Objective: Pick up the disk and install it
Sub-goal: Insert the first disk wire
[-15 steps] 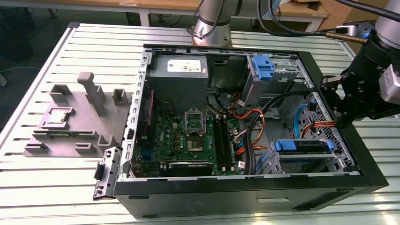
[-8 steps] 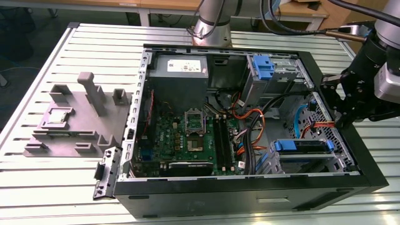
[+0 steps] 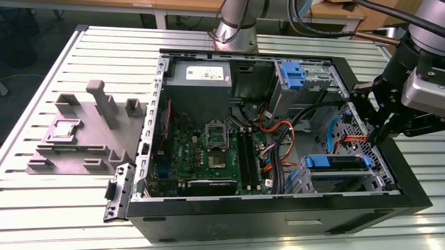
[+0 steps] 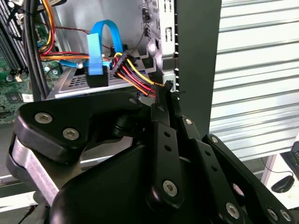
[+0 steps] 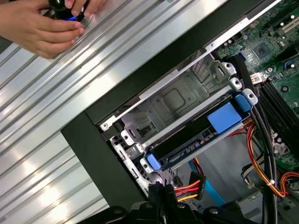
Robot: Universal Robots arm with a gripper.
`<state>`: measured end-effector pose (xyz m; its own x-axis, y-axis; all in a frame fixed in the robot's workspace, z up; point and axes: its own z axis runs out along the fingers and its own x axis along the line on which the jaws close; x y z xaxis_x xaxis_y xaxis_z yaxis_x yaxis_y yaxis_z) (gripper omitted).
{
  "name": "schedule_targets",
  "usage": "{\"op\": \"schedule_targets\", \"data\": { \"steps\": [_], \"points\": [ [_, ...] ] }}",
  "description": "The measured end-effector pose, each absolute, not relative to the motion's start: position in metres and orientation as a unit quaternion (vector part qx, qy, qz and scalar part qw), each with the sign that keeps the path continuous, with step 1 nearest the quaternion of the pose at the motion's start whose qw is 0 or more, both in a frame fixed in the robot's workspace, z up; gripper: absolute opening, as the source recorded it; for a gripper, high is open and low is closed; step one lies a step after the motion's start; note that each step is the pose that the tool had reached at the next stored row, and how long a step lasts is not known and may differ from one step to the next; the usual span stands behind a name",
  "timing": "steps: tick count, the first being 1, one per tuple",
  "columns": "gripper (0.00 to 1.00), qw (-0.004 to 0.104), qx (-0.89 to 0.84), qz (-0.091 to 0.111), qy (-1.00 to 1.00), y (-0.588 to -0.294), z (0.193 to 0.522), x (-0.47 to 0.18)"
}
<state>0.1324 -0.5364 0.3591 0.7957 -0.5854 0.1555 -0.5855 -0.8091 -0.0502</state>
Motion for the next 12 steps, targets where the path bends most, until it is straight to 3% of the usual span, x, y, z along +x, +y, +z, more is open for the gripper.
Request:
{"op": "schedule_targets", "data": {
  "steps": [12],
  "points": [
    [0.16,0.000,0.948,0.082,-0.309,-0.5363,0.3591,0.1319]
  ]
}}
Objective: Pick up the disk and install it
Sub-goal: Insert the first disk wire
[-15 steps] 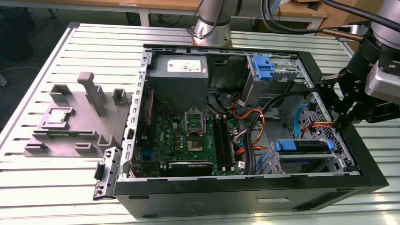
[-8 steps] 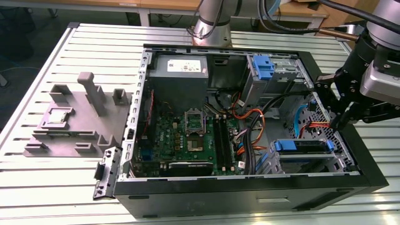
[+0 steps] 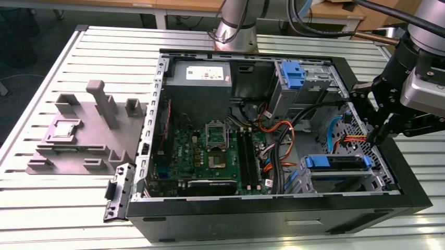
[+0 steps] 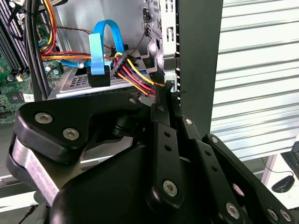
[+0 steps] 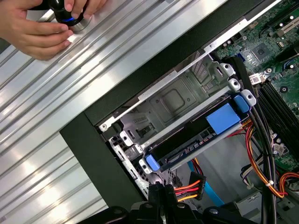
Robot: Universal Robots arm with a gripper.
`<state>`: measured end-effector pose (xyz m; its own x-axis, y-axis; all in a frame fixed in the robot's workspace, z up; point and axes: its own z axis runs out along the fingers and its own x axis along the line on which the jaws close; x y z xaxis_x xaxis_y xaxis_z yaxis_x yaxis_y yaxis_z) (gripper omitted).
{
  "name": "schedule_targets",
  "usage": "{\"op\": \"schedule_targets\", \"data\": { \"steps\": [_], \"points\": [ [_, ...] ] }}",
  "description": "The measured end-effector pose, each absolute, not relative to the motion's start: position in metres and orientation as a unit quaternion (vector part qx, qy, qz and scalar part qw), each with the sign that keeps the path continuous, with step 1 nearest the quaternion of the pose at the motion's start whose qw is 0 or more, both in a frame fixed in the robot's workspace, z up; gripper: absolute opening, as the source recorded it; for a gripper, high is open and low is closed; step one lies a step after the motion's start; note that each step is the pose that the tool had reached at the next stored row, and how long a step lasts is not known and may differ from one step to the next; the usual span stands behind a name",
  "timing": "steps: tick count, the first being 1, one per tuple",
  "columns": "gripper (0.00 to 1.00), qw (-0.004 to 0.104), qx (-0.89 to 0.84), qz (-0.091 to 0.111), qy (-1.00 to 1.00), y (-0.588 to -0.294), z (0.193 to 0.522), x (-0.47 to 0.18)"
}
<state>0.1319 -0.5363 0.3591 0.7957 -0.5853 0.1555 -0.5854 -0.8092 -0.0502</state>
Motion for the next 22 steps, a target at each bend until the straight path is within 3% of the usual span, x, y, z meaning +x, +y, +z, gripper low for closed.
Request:
{"op": "schedule_targets", "data": {
  "steps": [22],
  "points": [
    [0.16,0.014,0.885,0.081,-0.458,-0.5363,0.3564,0.1318]
  ]
}}
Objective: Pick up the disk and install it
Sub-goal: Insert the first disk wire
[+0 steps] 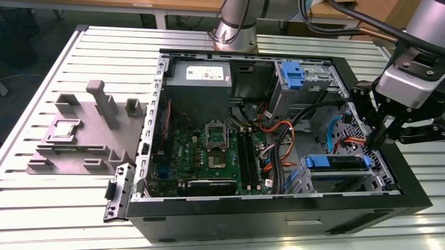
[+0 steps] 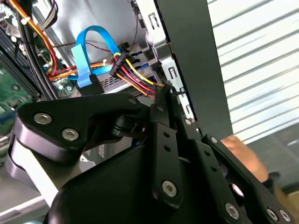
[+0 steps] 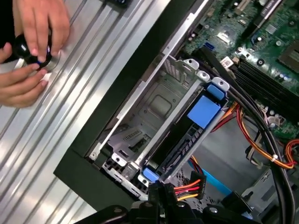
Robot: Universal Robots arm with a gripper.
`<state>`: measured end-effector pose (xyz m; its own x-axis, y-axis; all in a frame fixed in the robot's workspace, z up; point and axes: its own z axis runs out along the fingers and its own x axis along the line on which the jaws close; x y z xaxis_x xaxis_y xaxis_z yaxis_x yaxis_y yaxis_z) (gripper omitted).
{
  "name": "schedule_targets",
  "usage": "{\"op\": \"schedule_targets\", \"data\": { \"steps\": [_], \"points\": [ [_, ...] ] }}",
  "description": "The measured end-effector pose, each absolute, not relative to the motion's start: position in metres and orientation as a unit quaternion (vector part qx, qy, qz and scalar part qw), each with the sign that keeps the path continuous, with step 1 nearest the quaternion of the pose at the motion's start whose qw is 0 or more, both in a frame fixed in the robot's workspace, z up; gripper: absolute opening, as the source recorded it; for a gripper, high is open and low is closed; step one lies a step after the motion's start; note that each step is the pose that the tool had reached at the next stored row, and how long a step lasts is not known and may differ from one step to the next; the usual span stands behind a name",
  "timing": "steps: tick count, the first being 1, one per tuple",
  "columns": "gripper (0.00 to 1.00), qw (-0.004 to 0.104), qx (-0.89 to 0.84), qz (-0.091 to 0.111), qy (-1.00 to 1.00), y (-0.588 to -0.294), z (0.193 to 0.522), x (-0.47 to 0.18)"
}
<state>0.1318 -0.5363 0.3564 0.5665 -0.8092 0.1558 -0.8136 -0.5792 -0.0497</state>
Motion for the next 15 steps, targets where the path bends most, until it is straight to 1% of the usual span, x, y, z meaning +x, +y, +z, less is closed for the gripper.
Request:
{"op": "schedule_targets", "data": {
  "steps": [7,15],
  "points": [
    [0.16,0.015,0.875,0.081,-0.478,-0.536,0.356,0.122],
    [0.16,0.021,0.838,0.079,-0.540,-0.536,0.356,0.122]
  ]
}}
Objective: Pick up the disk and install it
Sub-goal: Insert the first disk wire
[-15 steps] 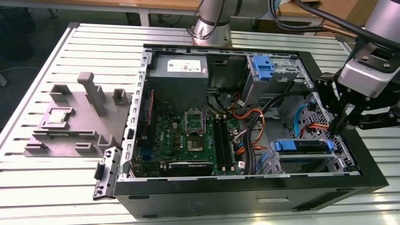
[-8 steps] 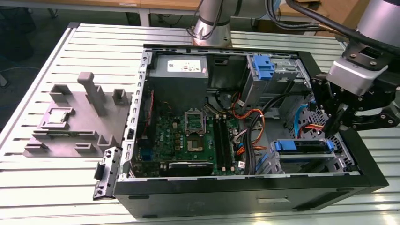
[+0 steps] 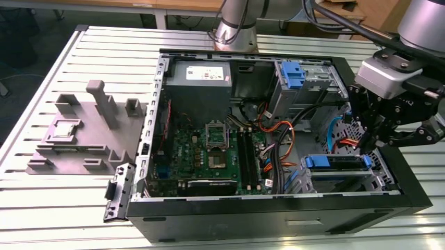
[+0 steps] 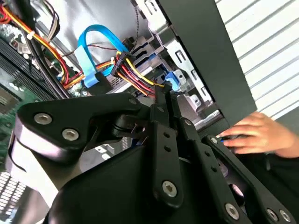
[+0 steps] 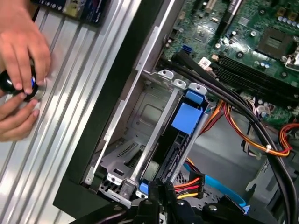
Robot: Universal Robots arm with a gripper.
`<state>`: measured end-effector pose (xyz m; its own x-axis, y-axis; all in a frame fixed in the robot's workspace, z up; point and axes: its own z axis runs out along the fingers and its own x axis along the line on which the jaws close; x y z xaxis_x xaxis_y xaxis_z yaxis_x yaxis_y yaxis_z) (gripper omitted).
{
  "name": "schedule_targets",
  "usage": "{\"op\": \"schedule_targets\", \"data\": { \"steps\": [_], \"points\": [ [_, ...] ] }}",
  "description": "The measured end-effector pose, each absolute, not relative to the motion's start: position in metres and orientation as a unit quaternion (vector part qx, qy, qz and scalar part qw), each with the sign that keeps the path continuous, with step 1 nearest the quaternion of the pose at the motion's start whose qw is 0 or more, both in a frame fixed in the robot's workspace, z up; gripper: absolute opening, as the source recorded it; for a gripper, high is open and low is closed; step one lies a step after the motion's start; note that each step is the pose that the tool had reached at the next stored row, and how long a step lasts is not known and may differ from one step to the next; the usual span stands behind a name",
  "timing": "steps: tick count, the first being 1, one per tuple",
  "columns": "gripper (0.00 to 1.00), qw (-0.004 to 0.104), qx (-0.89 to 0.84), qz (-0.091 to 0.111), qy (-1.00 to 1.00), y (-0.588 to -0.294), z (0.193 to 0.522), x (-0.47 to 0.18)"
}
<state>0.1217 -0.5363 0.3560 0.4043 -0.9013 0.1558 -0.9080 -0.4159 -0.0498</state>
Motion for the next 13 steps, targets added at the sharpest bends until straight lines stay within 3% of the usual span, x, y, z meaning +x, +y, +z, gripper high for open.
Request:
{"op": "schedule_targets", "data": {
  "steps": [13],
  "points": [
    [0.16,0.031,0.768,0.076,-0.635,-0.5363,0.3552,0.1217]
  ]
}}
